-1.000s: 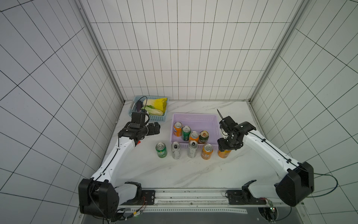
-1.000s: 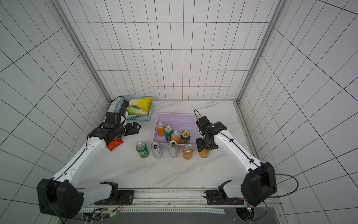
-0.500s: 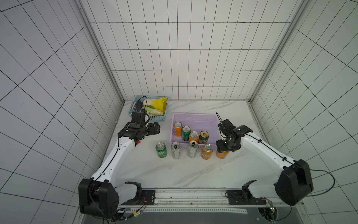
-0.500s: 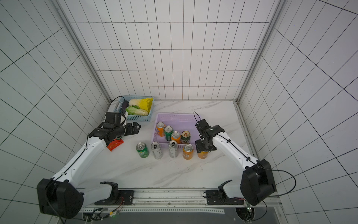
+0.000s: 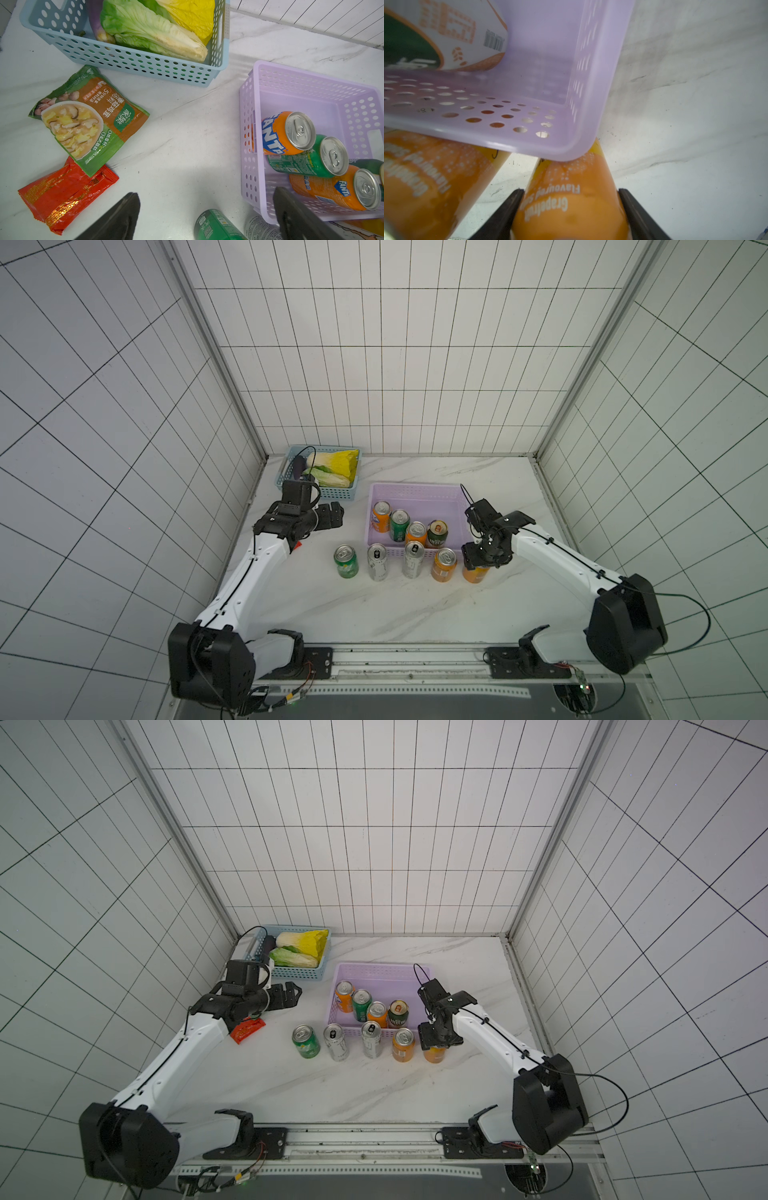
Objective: Take out the drinks from the basket
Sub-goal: Place the drink at the center of the board.
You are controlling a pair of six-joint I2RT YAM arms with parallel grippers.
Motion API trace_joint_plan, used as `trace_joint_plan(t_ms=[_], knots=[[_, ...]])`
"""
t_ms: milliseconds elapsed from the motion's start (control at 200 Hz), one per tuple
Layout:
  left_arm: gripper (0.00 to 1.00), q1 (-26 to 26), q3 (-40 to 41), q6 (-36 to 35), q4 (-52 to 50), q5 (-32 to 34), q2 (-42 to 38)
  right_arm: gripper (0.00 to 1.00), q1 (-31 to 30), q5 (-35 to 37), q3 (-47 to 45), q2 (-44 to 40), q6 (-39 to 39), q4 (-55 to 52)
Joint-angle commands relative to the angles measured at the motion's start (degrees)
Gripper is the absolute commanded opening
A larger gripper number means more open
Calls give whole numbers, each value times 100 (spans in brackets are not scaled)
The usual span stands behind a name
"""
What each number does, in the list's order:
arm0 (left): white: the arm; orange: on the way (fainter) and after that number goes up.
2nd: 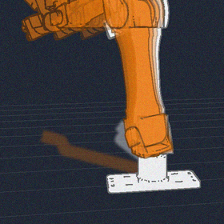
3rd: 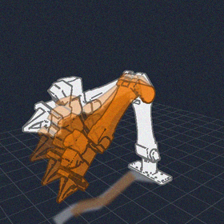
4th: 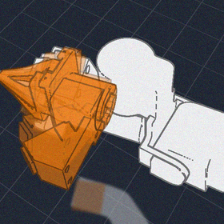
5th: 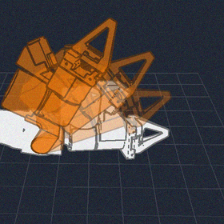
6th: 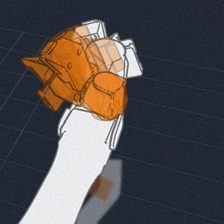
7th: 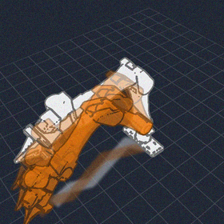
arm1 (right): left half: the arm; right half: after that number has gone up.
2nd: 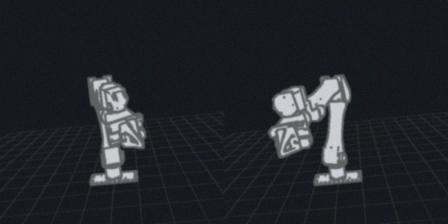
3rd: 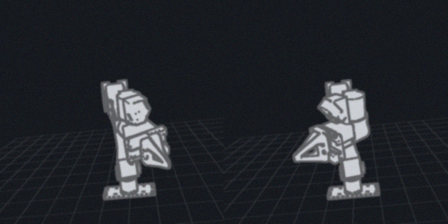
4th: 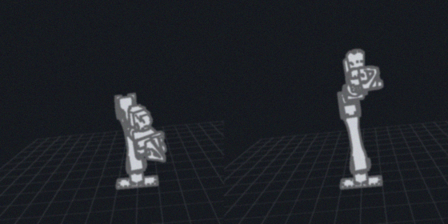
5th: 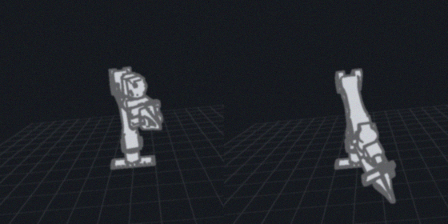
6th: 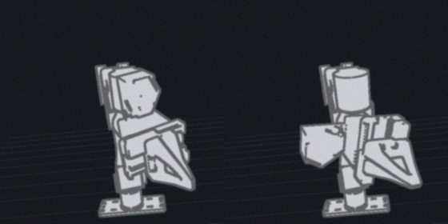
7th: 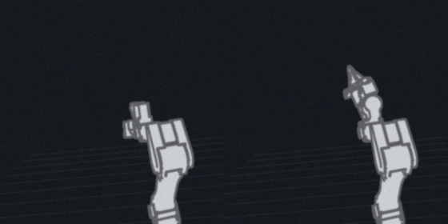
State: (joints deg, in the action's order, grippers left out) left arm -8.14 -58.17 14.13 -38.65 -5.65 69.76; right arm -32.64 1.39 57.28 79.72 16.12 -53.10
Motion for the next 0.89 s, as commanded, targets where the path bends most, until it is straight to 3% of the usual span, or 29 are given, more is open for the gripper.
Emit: trace_joint_plan(t_ms=[0,475,890], knots=[[98,30,-151,-13,-2,5,-73,68,-13,116,-134,-27,23,116],[99,32,-143,-10,-5,-5,-46,71,1,67,-262,-26,23,199],[98,32,-151,-11,-9,-15,-9,87,0,47,-105,-369,-46,59]])
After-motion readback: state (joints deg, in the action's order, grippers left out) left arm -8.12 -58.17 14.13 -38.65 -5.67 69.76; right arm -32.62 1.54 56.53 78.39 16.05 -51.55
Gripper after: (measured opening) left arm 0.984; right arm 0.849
